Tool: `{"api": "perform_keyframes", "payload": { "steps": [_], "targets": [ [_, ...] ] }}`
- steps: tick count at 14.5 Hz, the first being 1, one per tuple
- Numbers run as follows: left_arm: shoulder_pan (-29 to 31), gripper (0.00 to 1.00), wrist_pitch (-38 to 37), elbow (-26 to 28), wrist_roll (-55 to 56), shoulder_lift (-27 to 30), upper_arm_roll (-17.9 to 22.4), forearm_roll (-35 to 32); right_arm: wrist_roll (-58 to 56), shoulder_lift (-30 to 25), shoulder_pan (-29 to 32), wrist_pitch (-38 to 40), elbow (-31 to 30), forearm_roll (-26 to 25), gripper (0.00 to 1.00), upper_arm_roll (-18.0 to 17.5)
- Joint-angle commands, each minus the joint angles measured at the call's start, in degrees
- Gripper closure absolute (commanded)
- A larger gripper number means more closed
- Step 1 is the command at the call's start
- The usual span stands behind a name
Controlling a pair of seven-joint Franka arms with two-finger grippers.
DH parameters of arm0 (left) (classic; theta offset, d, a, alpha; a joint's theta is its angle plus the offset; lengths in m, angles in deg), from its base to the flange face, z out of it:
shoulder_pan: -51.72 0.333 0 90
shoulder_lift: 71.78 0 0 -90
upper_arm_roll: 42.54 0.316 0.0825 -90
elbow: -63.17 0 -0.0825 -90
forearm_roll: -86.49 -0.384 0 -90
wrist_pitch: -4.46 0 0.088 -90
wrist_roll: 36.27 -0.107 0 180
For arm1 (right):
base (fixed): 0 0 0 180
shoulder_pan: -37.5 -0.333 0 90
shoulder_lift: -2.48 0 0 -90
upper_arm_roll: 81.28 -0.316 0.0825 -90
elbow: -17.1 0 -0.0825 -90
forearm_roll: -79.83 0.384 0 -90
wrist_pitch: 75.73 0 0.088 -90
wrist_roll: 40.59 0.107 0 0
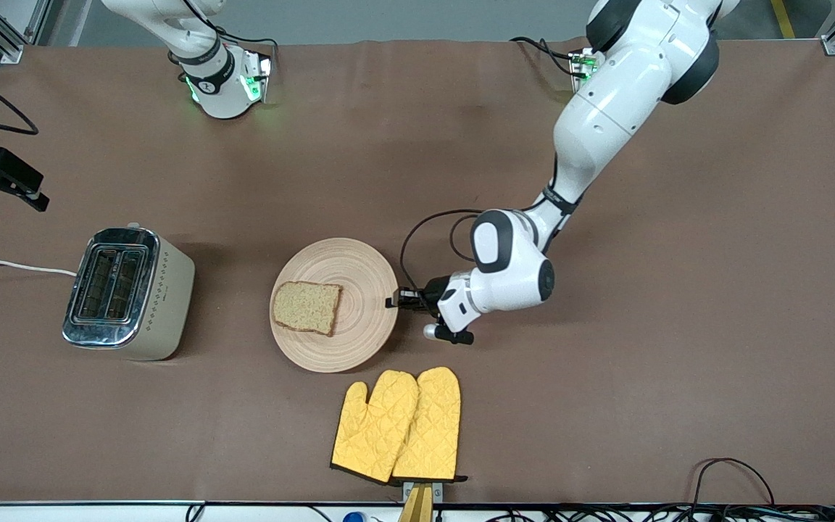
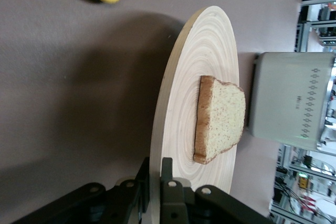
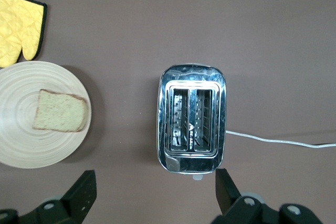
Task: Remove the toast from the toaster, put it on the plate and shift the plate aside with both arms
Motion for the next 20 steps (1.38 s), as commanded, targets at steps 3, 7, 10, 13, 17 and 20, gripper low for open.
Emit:
{"api": "perform_keyframes", "payload": {
  "steps": [3, 7, 10, 13, 17, 20],
  "targets": [
    [9.5, 1.0, -16.6, 3.4, -2.7, 7.1, -0.2, 0.1, 0.7, 0.9, -0.3, 2.7, 2.2, -1.0, 0.0, 0.0],
    [21.2, 1.0, -26.8, 8.8, -10.1, 10.9, -0.2, 0.0, 0.7, 0.8, -0.6, 6.7, 2.3, -0.7, 0.0, -0.1],
    [31.2, 1.0, -34.9, 9.8, -16.3, 10.6, 0.2, -0.5, 0.6, 0.7, -0.5, 6.9, 2.2, -0.7, 0.0, 0.0],
    [40.4, 1.0, -38.3, 9.7, -20.4, 9.9, 0.0, -11.3, 0.2, 0.5, -0.4, 6.6, 0.1, -0.8, 0.0, 0.1],
    [47.2, 1.0, -38.9, 9.5, -27.0, 7.7, 0.2, -16.6, -0.2, 1.3, -0.2, 4.5, 0.4, -0.9, 0.0, 0.2],
    [51.8, 1.0, -39.0, 9.4, -32.2, 5.2, 0.5, -17.2, -0.1, 1.3, -0.3, 3.4, 0.6, -0.6, 0.0, 0.2]
  ]
}}
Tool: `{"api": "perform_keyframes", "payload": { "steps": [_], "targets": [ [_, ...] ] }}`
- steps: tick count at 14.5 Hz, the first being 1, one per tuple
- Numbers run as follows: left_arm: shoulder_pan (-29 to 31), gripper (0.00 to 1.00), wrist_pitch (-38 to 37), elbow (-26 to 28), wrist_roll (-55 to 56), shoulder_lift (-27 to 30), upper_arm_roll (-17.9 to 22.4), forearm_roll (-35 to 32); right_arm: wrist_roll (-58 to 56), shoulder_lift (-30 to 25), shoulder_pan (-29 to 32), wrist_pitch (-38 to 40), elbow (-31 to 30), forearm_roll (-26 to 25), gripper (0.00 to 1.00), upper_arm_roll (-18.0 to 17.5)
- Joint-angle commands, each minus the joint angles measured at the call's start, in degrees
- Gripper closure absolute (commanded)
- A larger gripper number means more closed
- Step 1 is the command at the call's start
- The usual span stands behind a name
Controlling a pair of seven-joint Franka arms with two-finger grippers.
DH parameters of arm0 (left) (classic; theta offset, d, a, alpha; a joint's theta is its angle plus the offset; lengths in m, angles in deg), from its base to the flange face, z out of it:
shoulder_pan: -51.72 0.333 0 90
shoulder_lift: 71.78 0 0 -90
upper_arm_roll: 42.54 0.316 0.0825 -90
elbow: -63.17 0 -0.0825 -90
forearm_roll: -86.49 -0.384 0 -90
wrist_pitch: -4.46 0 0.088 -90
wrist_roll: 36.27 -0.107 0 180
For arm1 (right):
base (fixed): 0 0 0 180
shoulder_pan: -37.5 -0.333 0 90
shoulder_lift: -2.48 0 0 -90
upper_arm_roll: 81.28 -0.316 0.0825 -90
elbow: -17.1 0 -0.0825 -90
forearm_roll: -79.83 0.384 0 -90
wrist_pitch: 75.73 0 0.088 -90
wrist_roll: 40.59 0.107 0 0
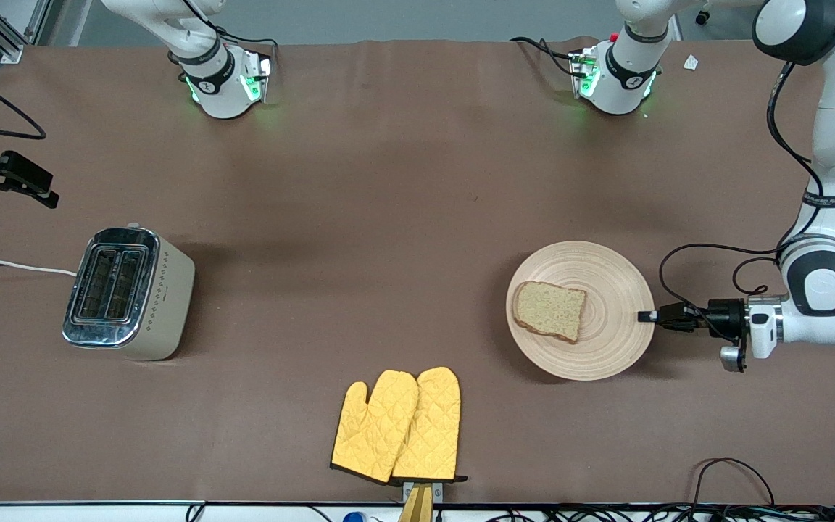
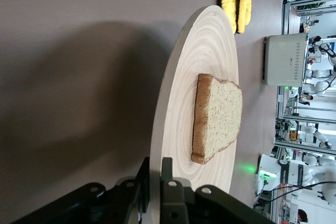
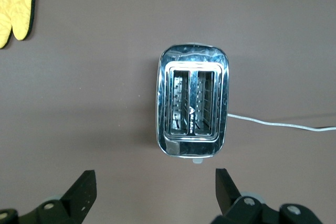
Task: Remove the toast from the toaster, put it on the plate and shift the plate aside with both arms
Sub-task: 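Slide the plate with the toast away from the toaster using the left gripper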
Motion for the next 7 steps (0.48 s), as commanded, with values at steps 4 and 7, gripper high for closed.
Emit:
{"api": "perform_keyframes", "payload": {
  "steps": [4, 7],
  "targets": [
    [5.9, 1.0, -1.2, -0.2, -5.2, -2.4, 0.0, -0.9, -0.2, -0.4, -0.1, -0.7, -0.3, -0.5, 0.0, -0.1],
    [7.5, 0.93, -1.1, -0.3, -7.3, -4.7, 0.2, -1.4, -0.2, -0.4, -0.3, -0.7, -0.3, -0.5, 0.0, -0.1]
  ]
}}
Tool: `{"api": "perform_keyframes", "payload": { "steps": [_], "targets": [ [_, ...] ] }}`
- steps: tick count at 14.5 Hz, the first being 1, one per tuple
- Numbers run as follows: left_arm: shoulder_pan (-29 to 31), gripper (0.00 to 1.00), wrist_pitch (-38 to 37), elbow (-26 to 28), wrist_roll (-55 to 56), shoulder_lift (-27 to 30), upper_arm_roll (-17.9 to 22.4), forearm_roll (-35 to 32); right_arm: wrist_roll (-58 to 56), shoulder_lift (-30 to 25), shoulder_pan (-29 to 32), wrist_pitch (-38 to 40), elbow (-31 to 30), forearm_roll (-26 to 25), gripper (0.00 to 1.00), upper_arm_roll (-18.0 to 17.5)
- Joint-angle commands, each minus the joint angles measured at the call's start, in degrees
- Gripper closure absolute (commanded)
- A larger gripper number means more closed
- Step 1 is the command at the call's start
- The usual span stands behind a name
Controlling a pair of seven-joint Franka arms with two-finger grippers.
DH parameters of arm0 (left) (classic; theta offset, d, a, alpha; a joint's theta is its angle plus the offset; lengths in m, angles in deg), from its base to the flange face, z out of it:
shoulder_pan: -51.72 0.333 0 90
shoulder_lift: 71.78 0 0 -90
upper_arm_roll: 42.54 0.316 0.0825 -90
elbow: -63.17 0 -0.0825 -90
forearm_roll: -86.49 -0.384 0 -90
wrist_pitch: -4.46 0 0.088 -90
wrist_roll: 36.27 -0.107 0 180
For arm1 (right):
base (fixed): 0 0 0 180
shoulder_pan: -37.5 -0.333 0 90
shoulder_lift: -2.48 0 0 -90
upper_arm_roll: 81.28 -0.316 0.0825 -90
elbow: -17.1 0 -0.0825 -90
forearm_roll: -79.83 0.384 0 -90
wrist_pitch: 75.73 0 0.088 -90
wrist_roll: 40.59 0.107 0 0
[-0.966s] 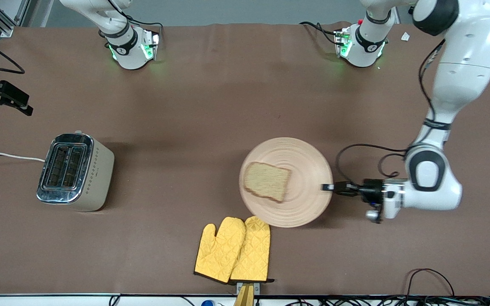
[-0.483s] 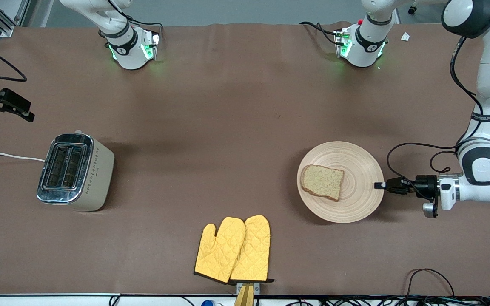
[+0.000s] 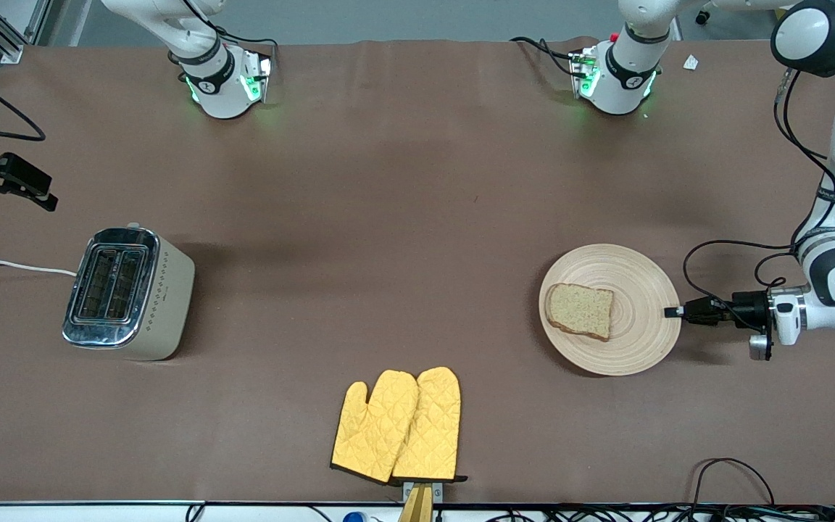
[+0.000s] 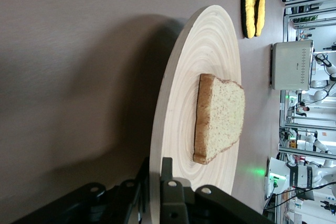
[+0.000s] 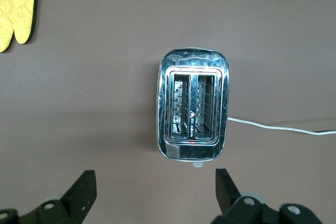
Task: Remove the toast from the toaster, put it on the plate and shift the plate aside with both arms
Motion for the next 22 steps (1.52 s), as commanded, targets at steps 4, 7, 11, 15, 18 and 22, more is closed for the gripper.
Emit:
{"api": "perform_keyframes", "payload": {
  "steps": [4, 7, 11, 15, 18, 22],
  "targets": [
    [0.2, 0.0, -0.7, -2.7, -0.1, -0.2, -0.5, -5.1, -0.2, -0.4, -0.2, 0.0, -0.3, -0.5, 0.0, 0.0],
    [-1.0, 0.0, -0.8, -8.1, 5.4, 3.4, -2.0, -17.0, 0.3, -0.4, -0.6, 0.5, 0.9, -1.2, 0.0, -0.3],
    [-5.9, 0.0, -0.8, -10.1, 9.9, 12.3, -3.0, -27.8, -0.2, -0.4, 0.1, 0.4, 2.7, -0.9, 0.0, 0.0],
    [-13.7, 0.0, -1.8, -10.1, 19.0, 22.3, -3.0, -35.9, -0.2, -0.4, 0.3, 1.1, 2.4, -0.7, 0.0, 0.2],
    [-19.8, 0.0, -7.8, -10.1, 29.3, 28.8, -2.9, -37.6, -0.2, -0.4, 0.5, 1.7, 2.3, -0.7, 0.0, 0.2],
    [-25.3, 0.0, -11.9, -9.9, 41.1, 36.3, -3.0, -43.8, -0.2, -0.4, 0.3, 2.7, 2.4, -0.7, 0.0, 0.1]
  ]
}}
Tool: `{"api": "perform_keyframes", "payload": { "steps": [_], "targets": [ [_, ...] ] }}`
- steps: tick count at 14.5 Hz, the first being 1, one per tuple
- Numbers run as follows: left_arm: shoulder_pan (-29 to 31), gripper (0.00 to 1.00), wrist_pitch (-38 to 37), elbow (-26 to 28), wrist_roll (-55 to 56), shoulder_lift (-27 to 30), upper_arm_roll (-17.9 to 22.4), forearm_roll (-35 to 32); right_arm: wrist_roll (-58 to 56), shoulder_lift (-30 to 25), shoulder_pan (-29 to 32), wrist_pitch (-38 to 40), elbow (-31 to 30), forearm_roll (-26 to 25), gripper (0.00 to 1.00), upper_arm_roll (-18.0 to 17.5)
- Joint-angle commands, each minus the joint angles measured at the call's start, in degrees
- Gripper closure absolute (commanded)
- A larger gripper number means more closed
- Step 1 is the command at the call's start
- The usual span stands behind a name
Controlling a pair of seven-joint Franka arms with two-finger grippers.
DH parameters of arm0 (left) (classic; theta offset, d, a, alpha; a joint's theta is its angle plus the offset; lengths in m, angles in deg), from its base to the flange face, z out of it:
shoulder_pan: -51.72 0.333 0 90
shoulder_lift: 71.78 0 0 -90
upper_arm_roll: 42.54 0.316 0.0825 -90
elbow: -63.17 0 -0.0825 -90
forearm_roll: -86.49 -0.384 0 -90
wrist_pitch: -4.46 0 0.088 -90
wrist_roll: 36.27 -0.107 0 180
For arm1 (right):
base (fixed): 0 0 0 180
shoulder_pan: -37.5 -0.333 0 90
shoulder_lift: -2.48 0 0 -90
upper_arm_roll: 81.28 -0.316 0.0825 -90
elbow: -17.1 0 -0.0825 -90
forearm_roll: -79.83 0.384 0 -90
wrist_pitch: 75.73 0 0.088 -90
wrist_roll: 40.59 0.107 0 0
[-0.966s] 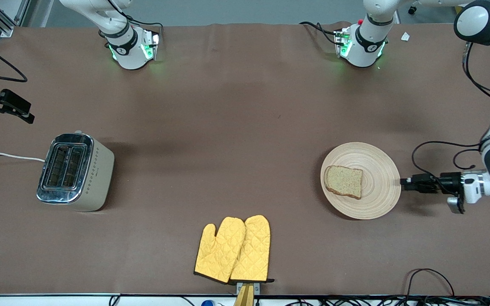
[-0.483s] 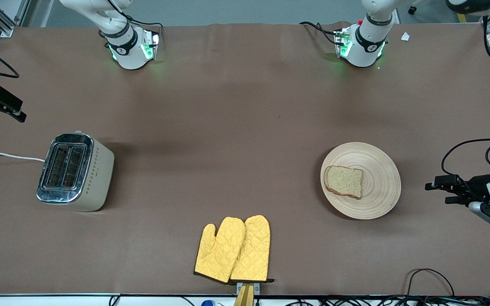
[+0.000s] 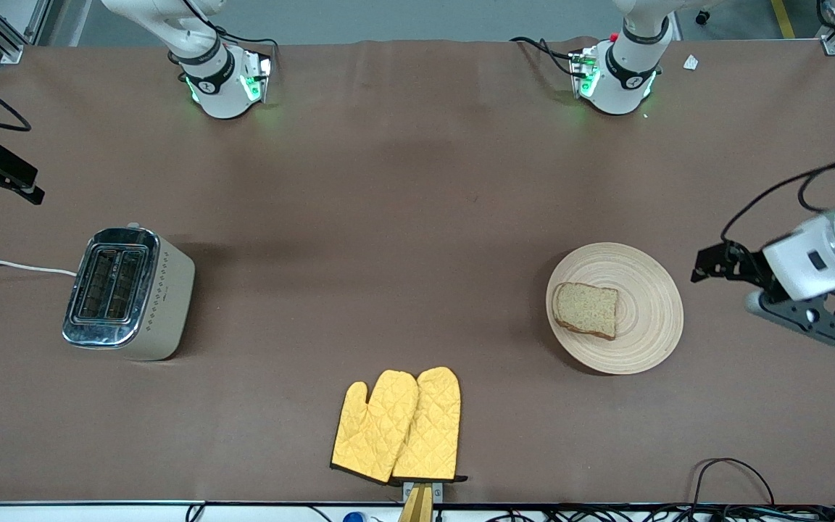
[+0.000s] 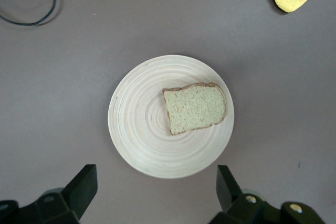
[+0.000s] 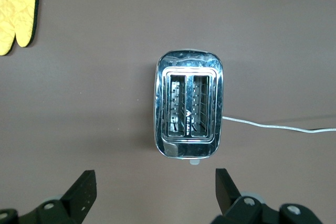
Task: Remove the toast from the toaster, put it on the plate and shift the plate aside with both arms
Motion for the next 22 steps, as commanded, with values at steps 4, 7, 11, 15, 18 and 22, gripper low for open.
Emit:
{"api": "perform_keyframes", "payload": {
  "steps": [4, 7, 11, 15, 18, 22],
  "targets": [
    [-0.7, 0.0, -7.1, 2.1, 7.7, 8.2, 0.5, -2.3, -0.2, -0.3, 0.2, 0.5, 0.1, -0.6, 0.0, -0.3],
    [0.0, 0.0, -8.0, 2.2, 6.8, 9.2, 1.2, -2.2, -0.2, -0.3, 0.2, 0.5, 0.1, -0.7, 0.0, -0.3],
    [1.4, 0.0, -8.0, 1.9, 6.2, 9.2, 1.1, -1.6, -0.2, -0.3, 0.2, 0.5, 0.1, -0.7, 0.0, -0.3],
    [-4.7, 0.0, -8.0, 2.1, 7.1, 11.0, 5.3, -1.8, -0.2, -0.3, 0.2, 0.5, 0.1, -0.7, 0.0, -0.3],
    [-10.2, 0.0, -7.5, 3.8, 6.5, 13.4, 11.4, -1.7, -0.2, -0.3, 0.2, 0.5, 0.1, -0.8, 0.0, -0.3],
    [-10.0, 0.0, 0.5, 15.9, 6.7, 21.1, 12.6, -1.3, -0.2, -0.3, 0.3, 0.5, 0.1, -0.8, 0.0, -0.3]
  ]
}}
